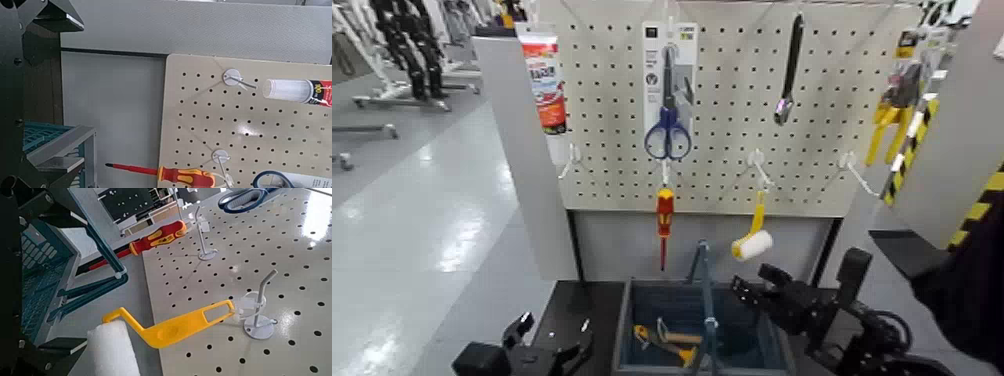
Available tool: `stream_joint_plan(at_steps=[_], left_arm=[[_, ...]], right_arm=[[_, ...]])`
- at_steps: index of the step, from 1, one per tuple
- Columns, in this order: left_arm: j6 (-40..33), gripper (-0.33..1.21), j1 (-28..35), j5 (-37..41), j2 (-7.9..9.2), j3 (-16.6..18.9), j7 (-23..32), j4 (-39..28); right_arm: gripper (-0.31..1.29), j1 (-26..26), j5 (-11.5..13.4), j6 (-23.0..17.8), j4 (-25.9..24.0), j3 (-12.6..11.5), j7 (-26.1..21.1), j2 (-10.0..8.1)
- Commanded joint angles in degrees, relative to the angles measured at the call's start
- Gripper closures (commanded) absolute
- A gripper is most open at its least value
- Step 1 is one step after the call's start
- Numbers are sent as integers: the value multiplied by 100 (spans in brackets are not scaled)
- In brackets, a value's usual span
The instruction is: Put the tool with the wooden handle into the crate.
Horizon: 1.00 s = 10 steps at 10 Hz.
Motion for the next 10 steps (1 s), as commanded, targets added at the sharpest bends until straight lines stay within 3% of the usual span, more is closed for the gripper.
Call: stream_joint_plan(at_steps=[1,3,5,6,8,10], left_arm=[[0,11,1,0,0,-1,3,0],[0,11,10,9,0,8,3,0],[0,11,10,18,9,17,3,0],[0,11,10,18,0,8,3,9],[9,11,10,18,9,8,3,9],[18,11,10,18,9,-1,-6,9]], right_arm=[[10,317,212,-111,-489,-214,-284,53],[10,774,713,-225,-1254,-407,-1004,185],[10,1284,942,-462,-1755,-530,-1707,378],[10,1574,1214,-656,-2080,-539,-2200,449],[10,2013,1645,-1306,-2300,-486,-2955,501],[10,2303,1944,-1526,-2405,-469,-3245,563]])
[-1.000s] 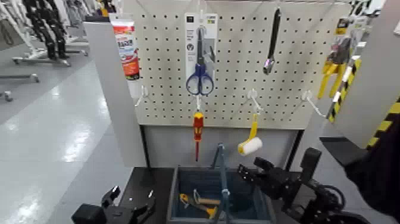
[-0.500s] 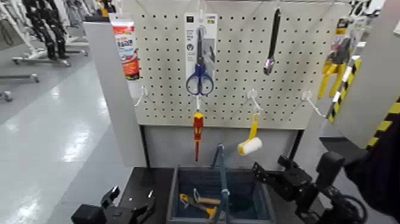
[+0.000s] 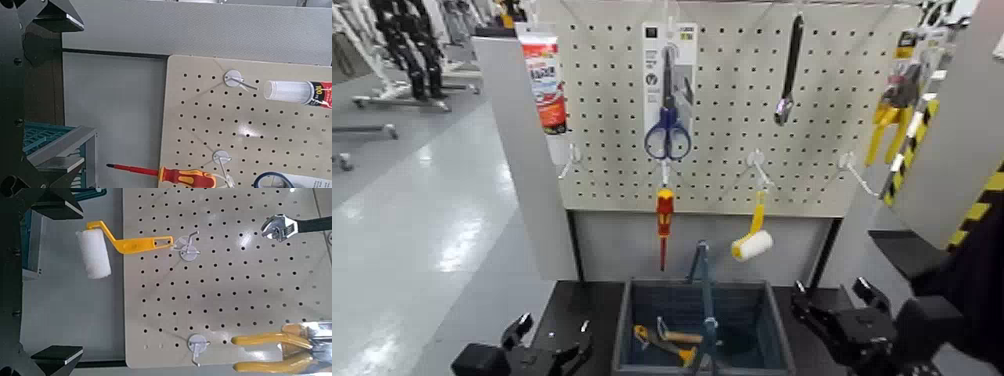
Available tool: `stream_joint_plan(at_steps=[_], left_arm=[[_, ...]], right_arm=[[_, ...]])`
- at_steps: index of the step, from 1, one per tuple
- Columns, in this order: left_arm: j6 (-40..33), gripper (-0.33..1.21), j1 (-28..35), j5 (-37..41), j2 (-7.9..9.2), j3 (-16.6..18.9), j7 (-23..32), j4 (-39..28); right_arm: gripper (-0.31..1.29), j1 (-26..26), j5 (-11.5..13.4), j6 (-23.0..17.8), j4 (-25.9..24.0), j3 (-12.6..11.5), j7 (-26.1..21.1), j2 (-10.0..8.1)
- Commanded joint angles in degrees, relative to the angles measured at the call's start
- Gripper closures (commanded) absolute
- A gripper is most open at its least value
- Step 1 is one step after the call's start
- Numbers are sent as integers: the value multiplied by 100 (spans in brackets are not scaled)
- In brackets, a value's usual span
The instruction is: Put the tool with the wooden handle into the crate.
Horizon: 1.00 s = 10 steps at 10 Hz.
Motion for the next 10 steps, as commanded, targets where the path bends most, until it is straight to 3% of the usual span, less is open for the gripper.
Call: stream_joint_plan(at_steps=[1,4,10], left_arm=[[18,11,-9,0,9,-13,-3,0],[26,11,-9,-9,9,-13,-3,0],[26,11,-9,-9,18,-4,-12,0]], right_arm=[[10,362,293,-281,-83,12,-179,118],[11,687,539,-861,57,65,-407,267],[12,872,609,-1036,101,56,-434,381]])
